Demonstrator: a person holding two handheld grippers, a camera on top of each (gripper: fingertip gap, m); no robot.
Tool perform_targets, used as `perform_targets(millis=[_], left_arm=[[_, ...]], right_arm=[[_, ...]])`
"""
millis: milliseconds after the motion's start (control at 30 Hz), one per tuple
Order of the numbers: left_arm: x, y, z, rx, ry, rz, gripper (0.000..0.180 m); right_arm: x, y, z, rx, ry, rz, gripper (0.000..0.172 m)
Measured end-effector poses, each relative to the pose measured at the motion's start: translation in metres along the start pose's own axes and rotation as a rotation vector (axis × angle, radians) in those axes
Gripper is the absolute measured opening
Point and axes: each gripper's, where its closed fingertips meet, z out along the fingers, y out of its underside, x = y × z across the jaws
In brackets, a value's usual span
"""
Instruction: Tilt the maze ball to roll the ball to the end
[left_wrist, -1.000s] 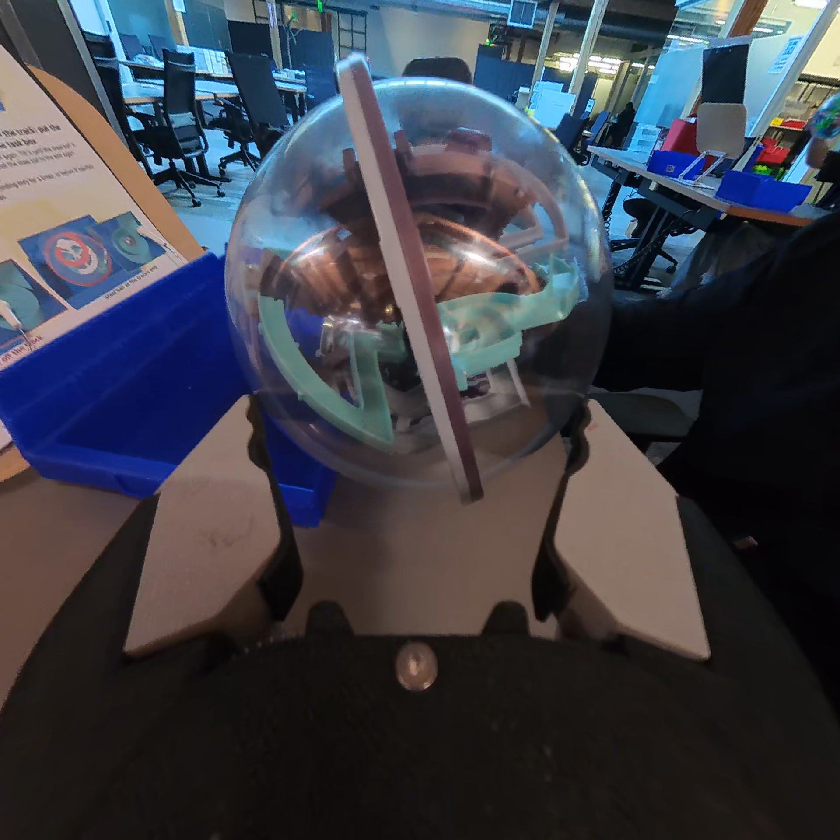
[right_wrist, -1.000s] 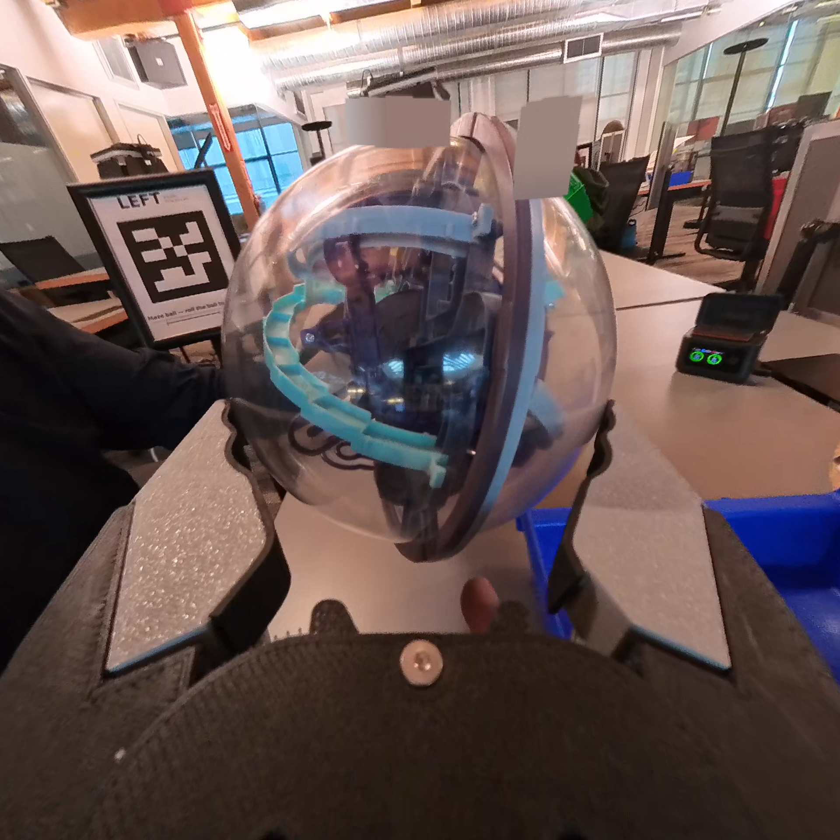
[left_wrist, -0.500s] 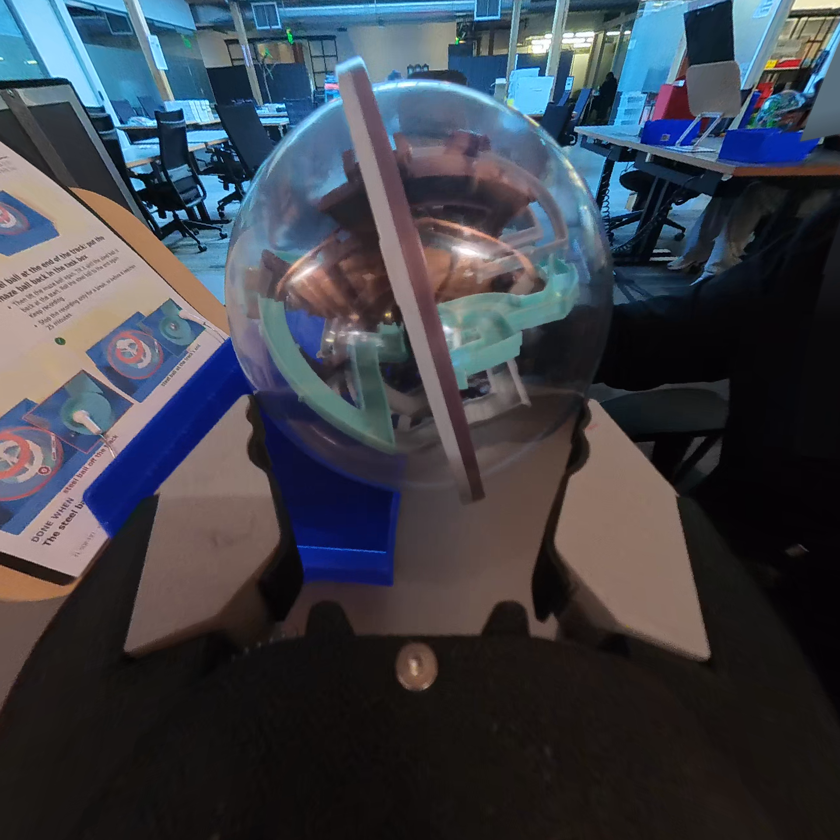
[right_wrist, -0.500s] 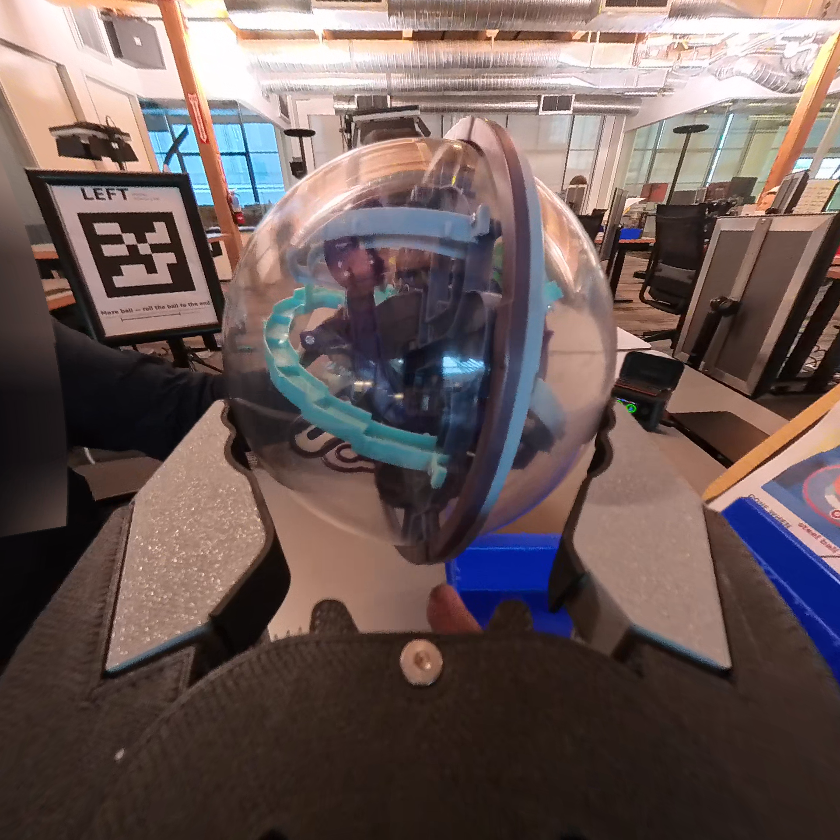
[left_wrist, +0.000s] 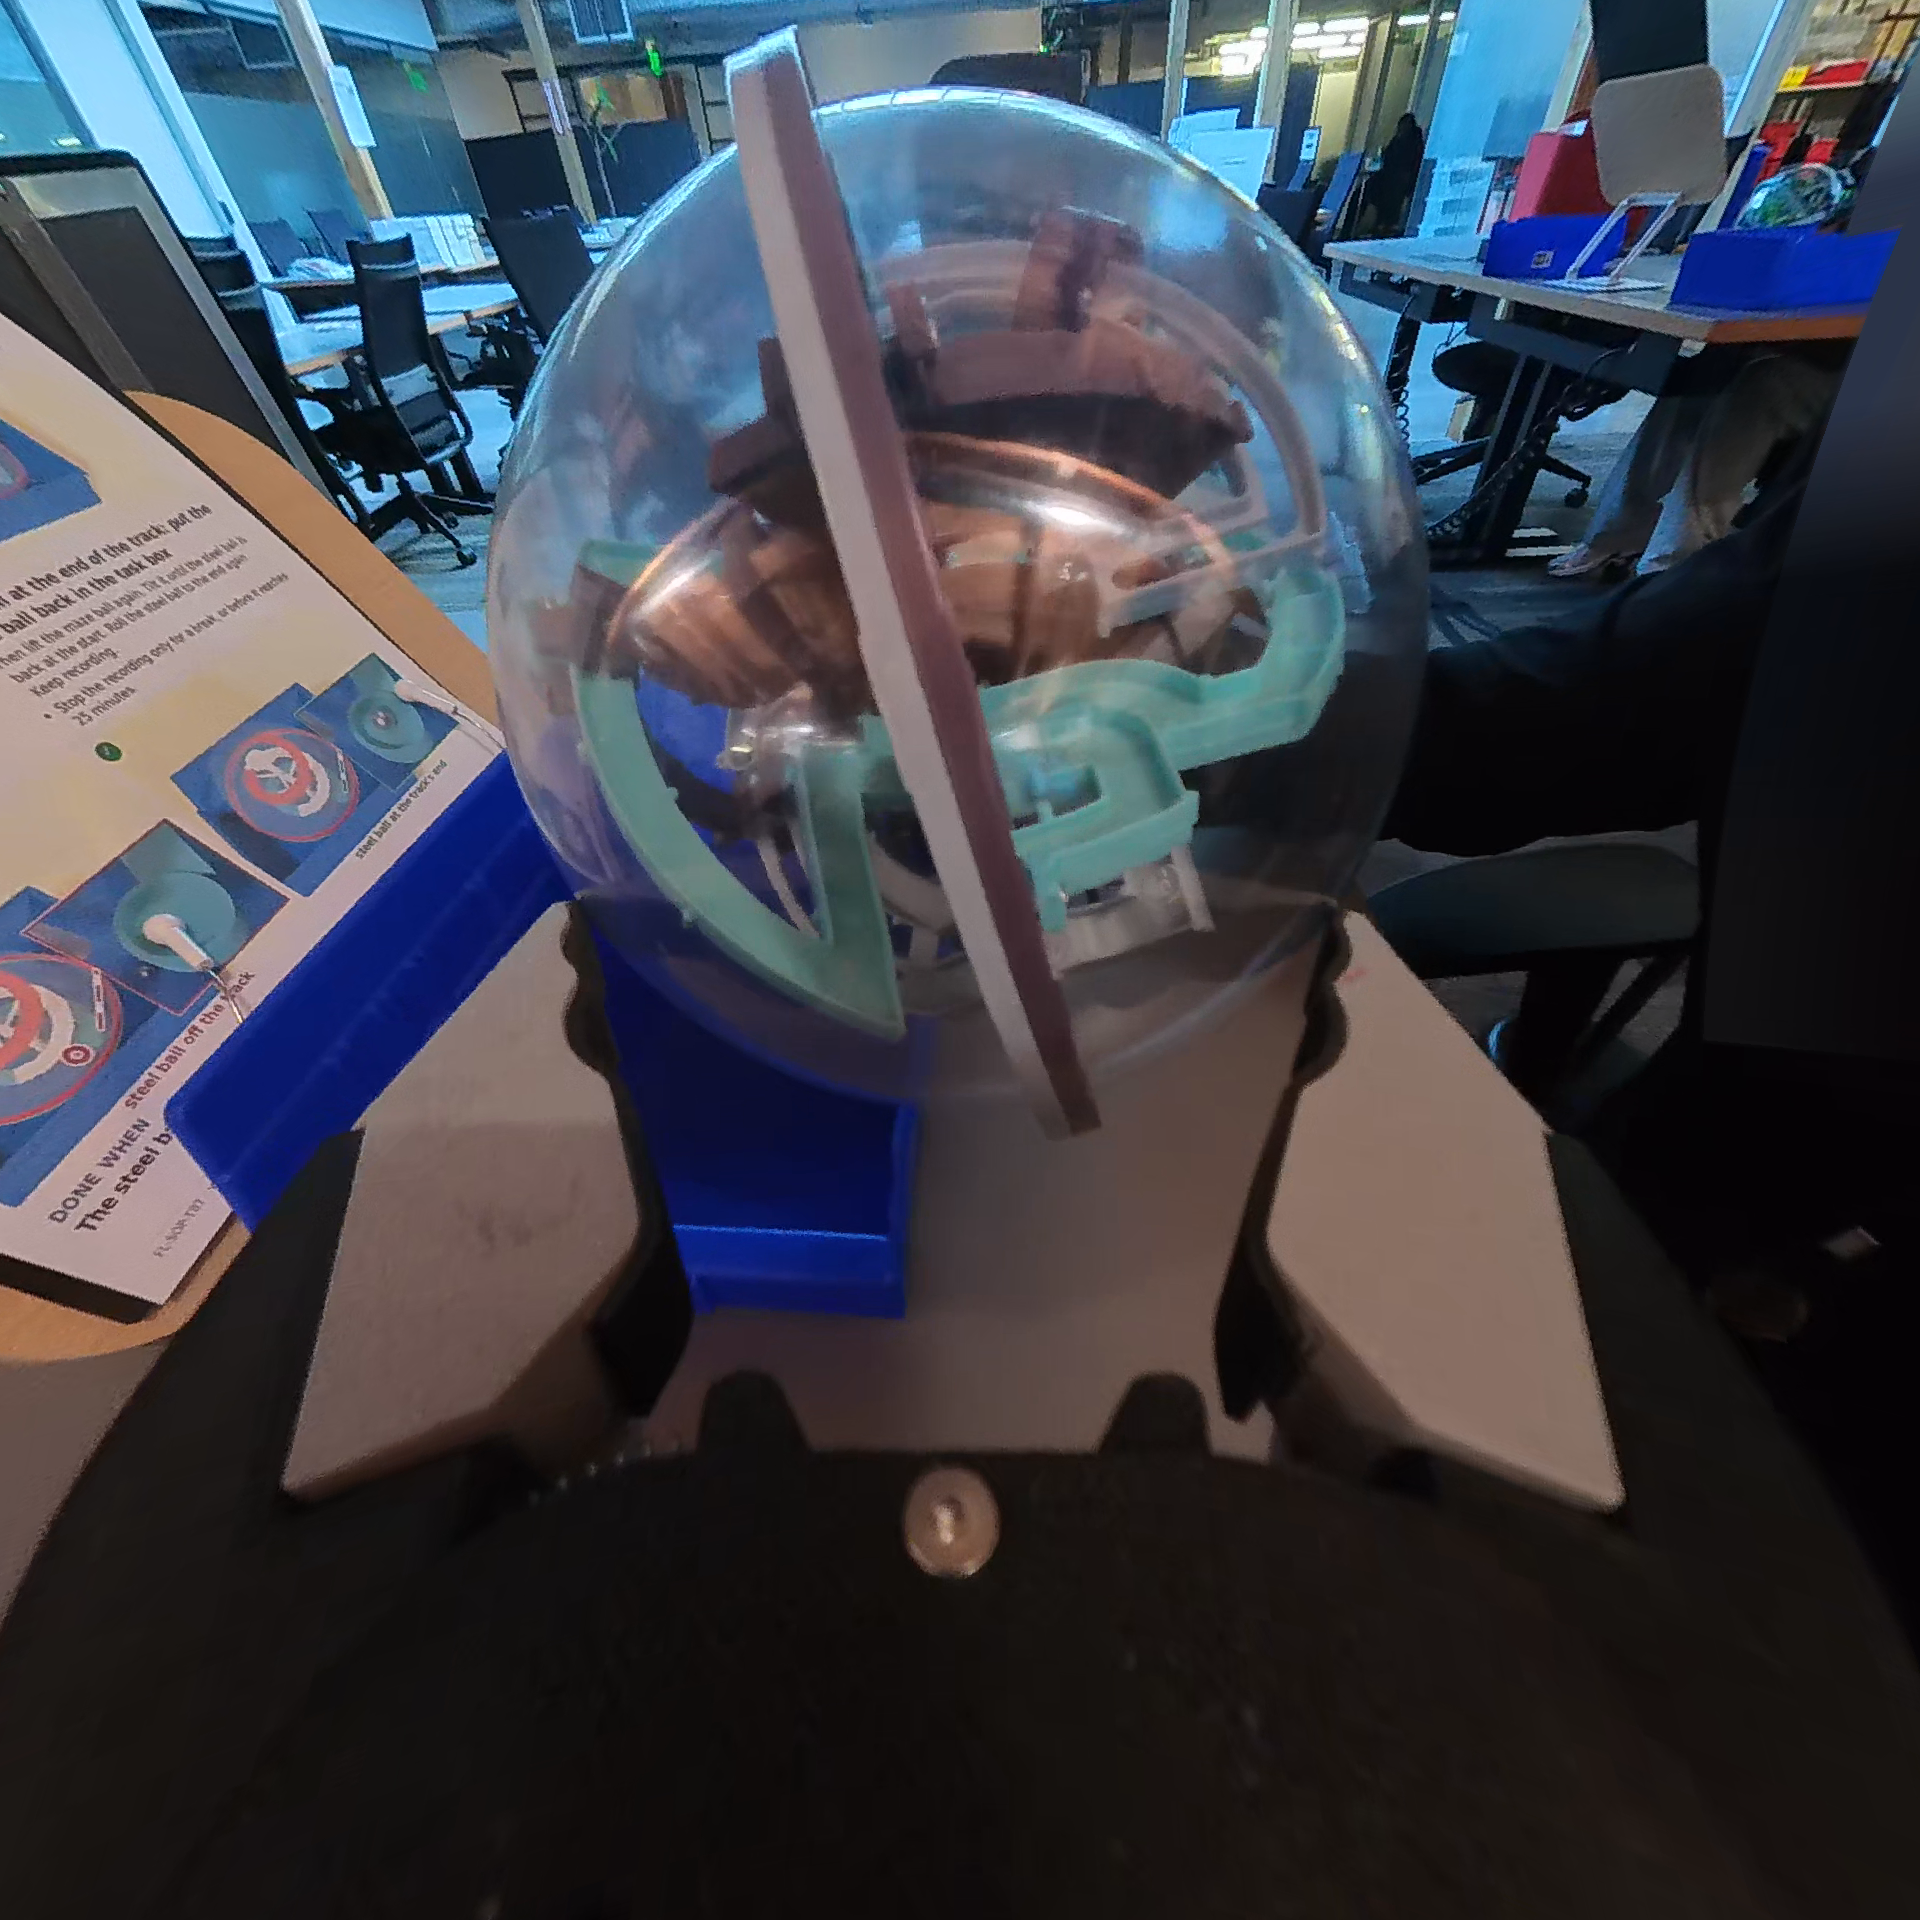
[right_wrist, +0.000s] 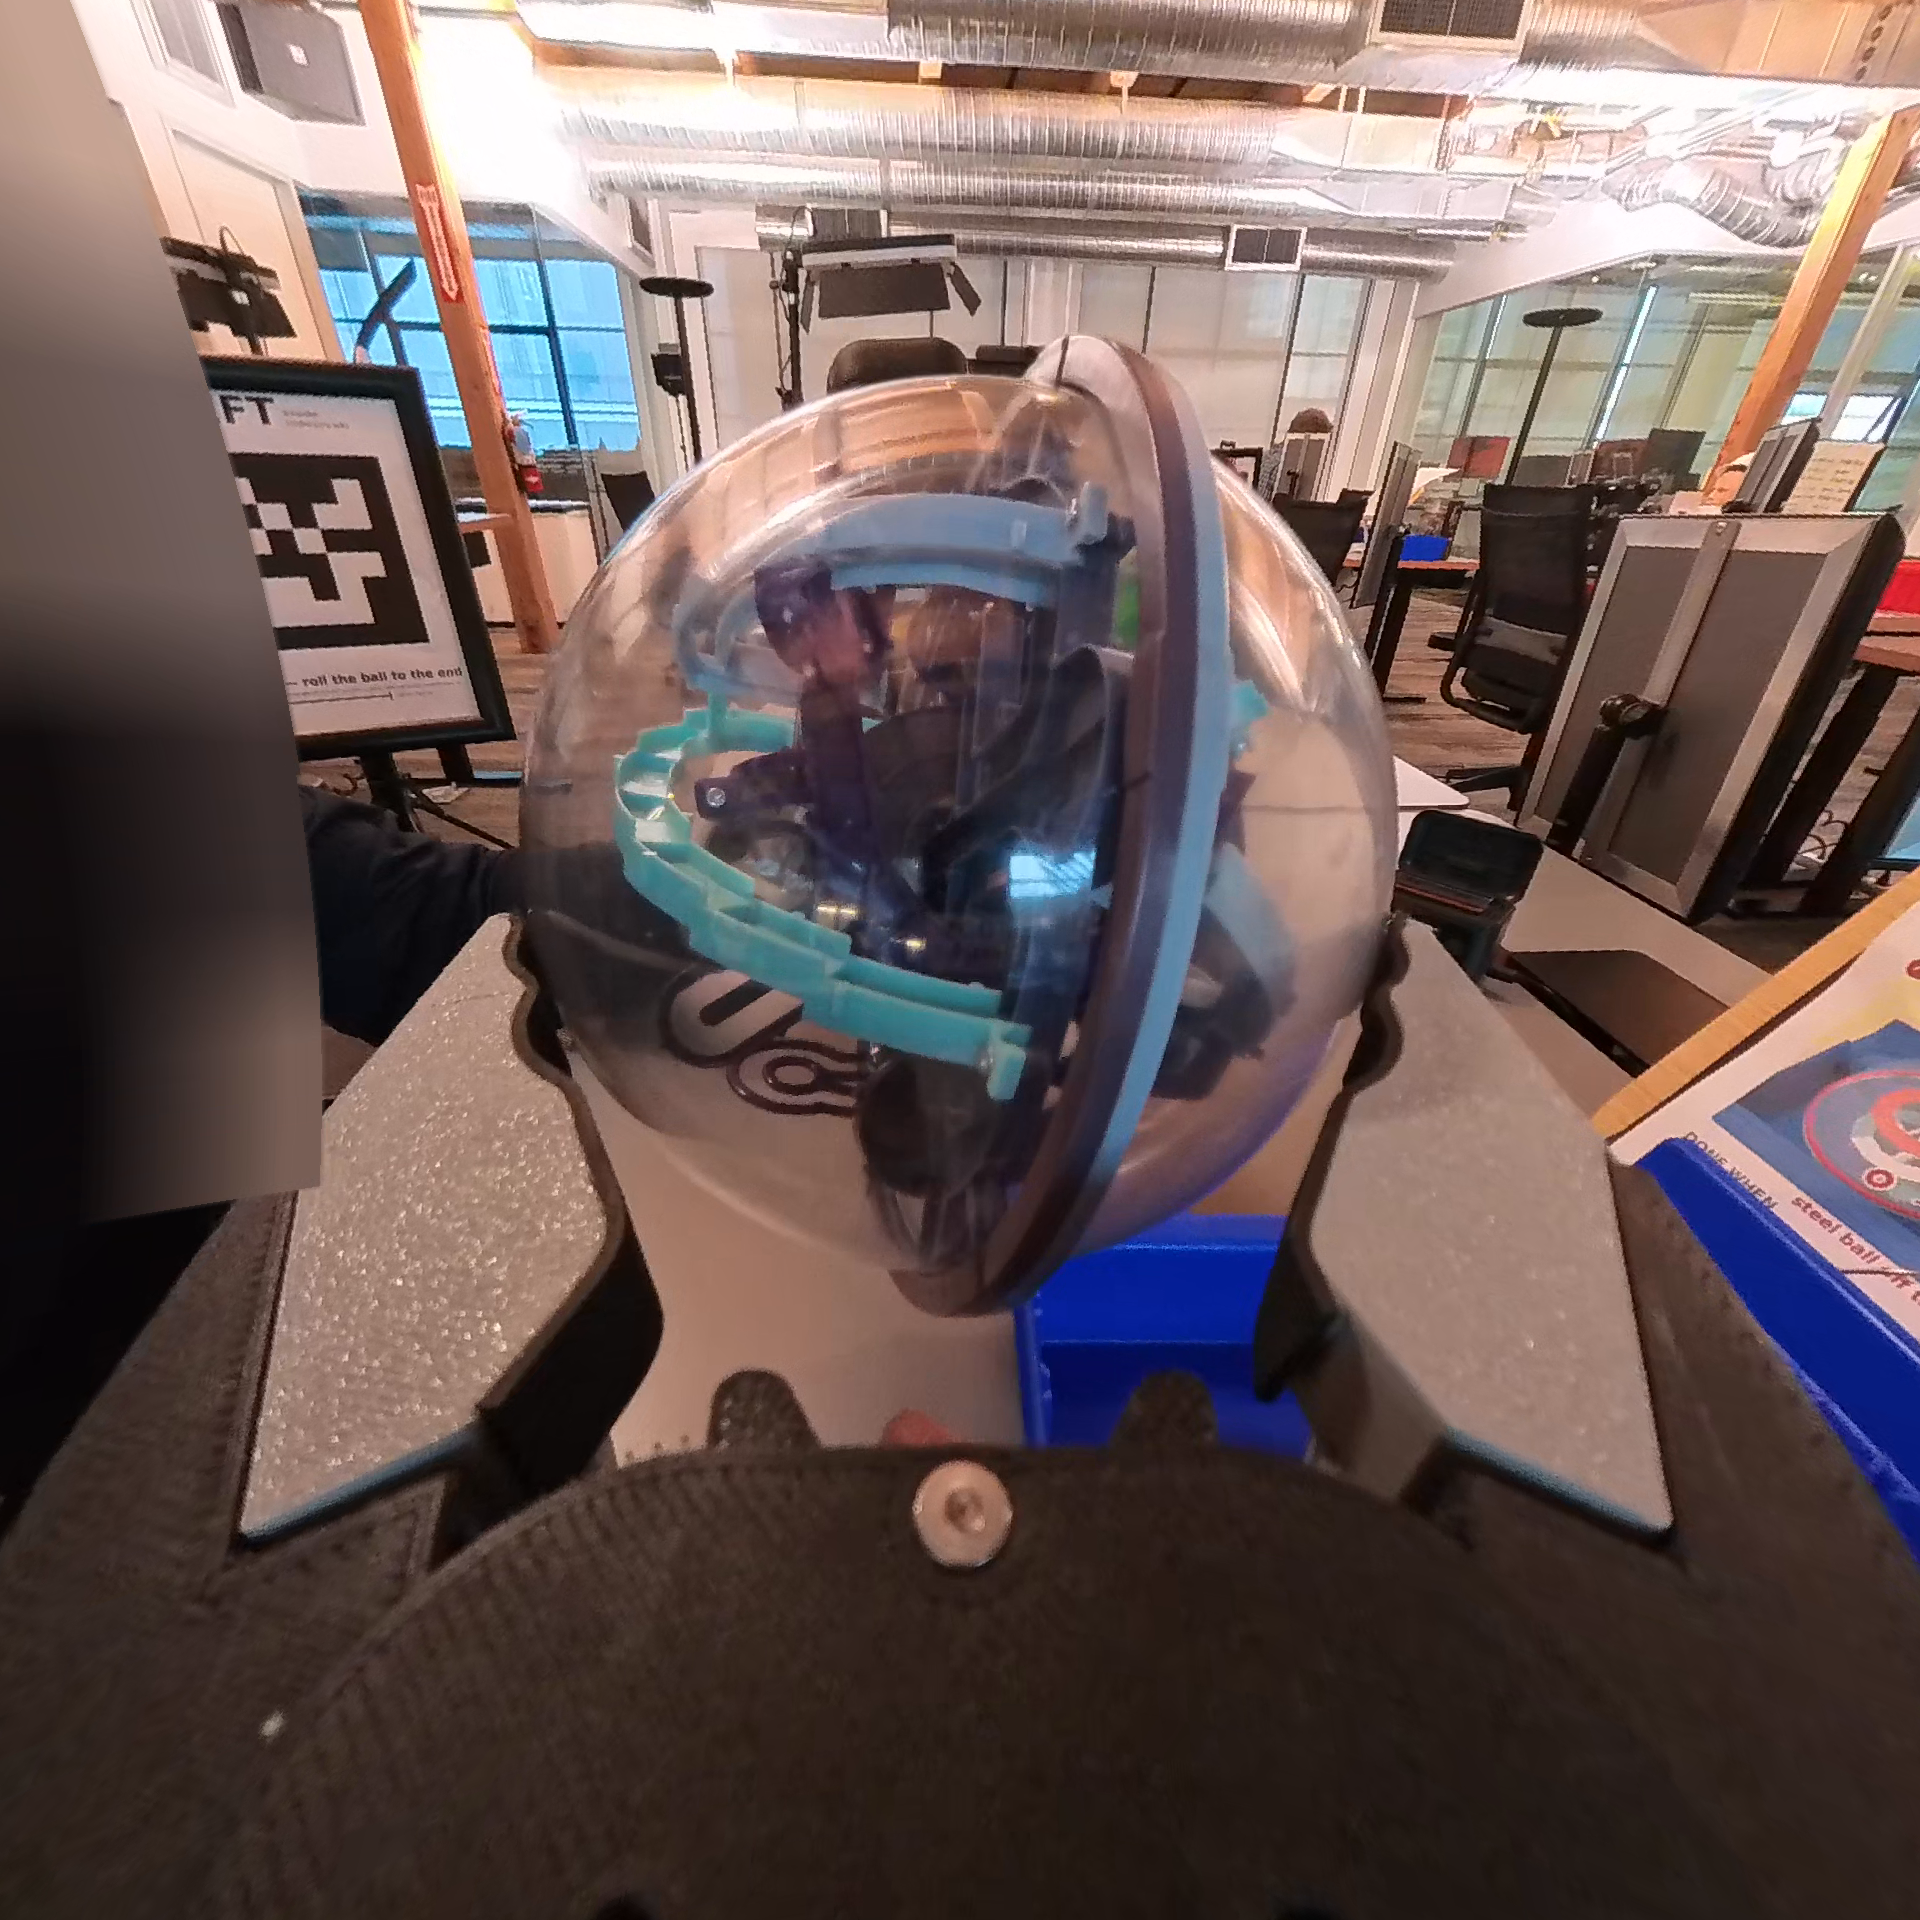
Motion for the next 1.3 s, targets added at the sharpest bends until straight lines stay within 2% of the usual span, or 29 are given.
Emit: perform_targets(millis=[800,1300], left_arm=[[0.011,0.001,0.000,-0.043,-0.057,0.185,0.131],[0.015,-0.015,-0.005,-0.001,-0.048,0.174,0.131]], right_arm=[[-0.015,0.001,-0.001,-0.012,-0.015,-0.189,0.148],[-0.019,-0.013,0.001,-0.022,-0.014,-0.169,0.148]])
